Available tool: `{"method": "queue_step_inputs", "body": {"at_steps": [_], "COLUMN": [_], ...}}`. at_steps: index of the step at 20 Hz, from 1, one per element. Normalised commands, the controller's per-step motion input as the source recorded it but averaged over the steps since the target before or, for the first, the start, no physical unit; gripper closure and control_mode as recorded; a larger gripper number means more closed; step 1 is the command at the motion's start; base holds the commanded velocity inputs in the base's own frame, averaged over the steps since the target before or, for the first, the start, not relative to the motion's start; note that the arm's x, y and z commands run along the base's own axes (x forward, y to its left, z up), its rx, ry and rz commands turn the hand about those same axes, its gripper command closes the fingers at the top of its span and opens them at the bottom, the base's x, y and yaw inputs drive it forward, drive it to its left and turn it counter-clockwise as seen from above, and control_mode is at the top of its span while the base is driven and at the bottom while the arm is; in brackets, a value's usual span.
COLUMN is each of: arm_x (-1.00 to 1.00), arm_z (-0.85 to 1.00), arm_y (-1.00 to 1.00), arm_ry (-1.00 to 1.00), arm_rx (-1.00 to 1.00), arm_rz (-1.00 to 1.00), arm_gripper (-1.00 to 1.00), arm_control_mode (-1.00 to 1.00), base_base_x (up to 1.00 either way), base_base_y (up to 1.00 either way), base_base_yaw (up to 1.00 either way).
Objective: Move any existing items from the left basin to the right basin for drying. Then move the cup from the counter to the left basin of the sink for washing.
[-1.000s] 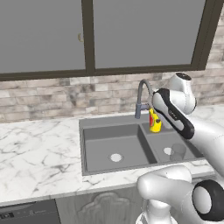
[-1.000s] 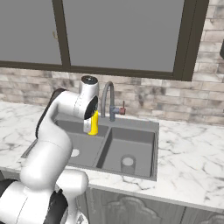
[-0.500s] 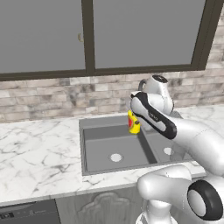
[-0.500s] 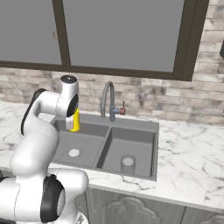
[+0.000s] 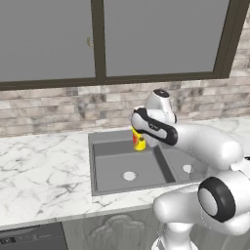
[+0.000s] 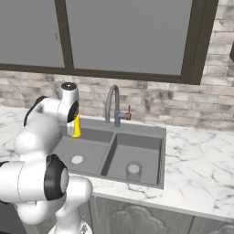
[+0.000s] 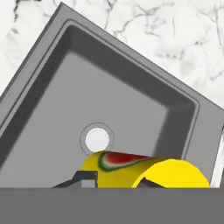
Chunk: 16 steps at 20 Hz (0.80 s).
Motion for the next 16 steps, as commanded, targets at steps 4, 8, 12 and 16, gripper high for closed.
{"method": "queue_step_inputs", "body": {"at_steps": [4,8,12,16], "arm_x": [0.0,0.0,0.0,0.0], "arm_z": [-0.75,-0.57,-0.29,-0.43], "arm_y": [0.07,0.19,0.17,0.07], "arm_ry": [0.18,0.17,0.11,0.07], "arm_rx": [-0.1,-0.07,0.0,0.0], "arm_rz": [0.0,0.0,0.0,0.0], "arm_gripper": [1.0,1.0,1.0,1.0], "arm_control_mode": [-1.0,-1.0,-1.0,-1.0], "base_base_x": [0.0,0.0,0.0,0.0], "base_base_y": [0.0,0.0,0.0,0.0], "base_base_yaw": [0.0,0.0,0.0,0.0]}}
